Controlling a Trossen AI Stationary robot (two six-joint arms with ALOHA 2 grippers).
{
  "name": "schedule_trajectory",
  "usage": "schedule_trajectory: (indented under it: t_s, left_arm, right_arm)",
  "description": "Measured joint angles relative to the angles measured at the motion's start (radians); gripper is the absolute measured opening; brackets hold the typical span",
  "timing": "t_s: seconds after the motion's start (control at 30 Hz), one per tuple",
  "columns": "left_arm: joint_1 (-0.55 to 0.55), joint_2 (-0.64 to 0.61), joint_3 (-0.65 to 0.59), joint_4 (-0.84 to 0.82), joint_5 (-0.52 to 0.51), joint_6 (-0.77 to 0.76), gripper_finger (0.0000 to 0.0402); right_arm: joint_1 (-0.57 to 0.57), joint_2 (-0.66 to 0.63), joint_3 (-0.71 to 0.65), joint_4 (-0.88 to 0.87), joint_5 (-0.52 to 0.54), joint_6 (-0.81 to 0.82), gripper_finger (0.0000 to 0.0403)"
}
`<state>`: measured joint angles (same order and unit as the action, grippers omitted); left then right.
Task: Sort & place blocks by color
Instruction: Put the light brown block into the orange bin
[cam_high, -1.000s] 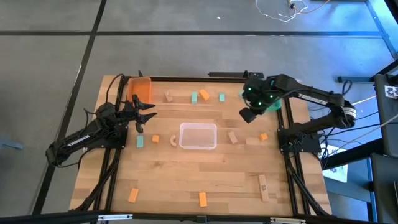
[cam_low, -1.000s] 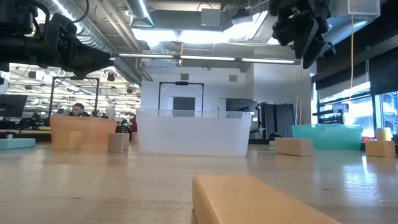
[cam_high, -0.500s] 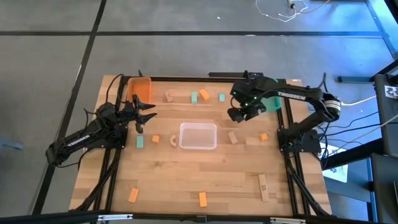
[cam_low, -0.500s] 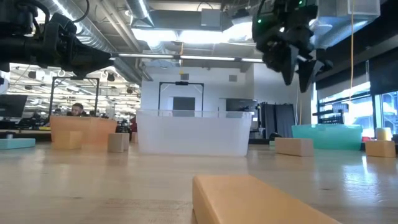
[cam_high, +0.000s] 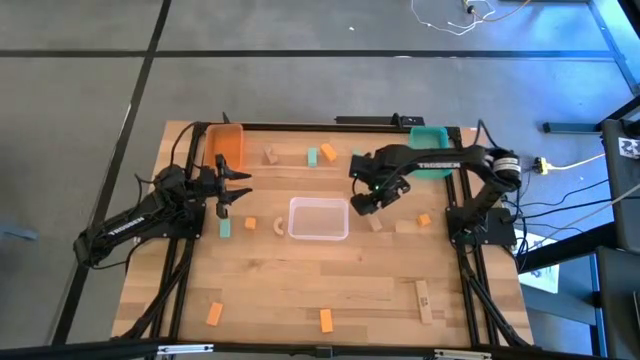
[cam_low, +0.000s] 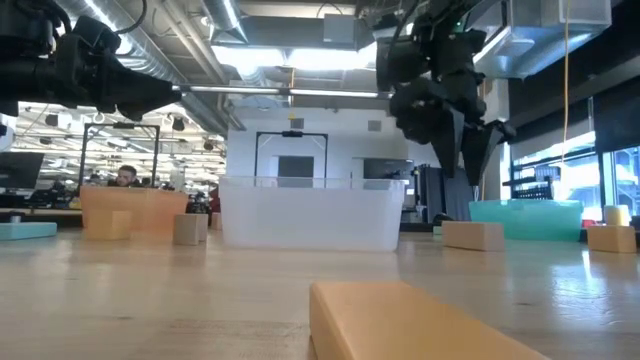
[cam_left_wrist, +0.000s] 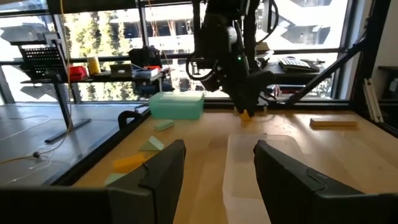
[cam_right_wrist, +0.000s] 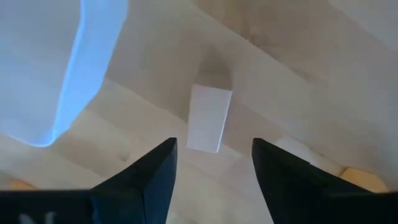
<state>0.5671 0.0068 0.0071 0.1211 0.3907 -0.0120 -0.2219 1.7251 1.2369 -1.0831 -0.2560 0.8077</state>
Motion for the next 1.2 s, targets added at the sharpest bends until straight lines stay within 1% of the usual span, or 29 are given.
schedule_trajectory:
  t_s: [0.23,0.3,0.6,0.77,0.87,0.97,1.03,1.13,1.2]
  left_arm:
    - [0.0,0.0,0.0,0.0,-0.006,-0.001,0.0183]
    - [0.0,0.0,0.0,0.0,-0.006,-0.001,0.0183]
    - [0.0,0.0,0.0,0.0,-0.006,-0.003,0.0183]
    - [0.0,0.0,0.0,0.0,-0.006,-0.003,0.0183]
    - [0.0,0.0,0.0,0.0,-0.006,-0.003,0.0183]
    - [0.0,0.0,0.0,0.0,-0.006,-0.003,0.0183]
    - [0.0,0.0,0.003,-0.011,-0.006,-0.002,0.0183]
    - [0.0,0.001,0.036,-0.092,-0.006,0.028,0.0183]
    - [0.0,0.0,0.069,-0.152,-0.015,0.049,0.0183]
  right_arm:
    - [0.044,0.068,0.0,0.034,0.002,-0.001,0.0209]
    - [0.051,0.088,0.0,0.035,0.017,-0.001,0.0209]
    - [0.057,0.163,0.0,0.056,0.03,-0.009,0.0209]
    - [0.063,0.213,0.0,0.117,0.08,-0.101,0.0209]
    - [0.063,0.239,0.0,0.134,0.094,-0.108,0.0208]
    - [0.062,0.251,0.004,0.131,0.091,-0.108,0.0194]
    - [0.062,0.251,0.004,0.129,0.097,-0.109,0.0171]
    - [0.062,0.252,0.003,0.127,0.102,-0.112,0.013]
    - [0.062,0.253,0.003,0.127,0.102,-0.123,0.013]
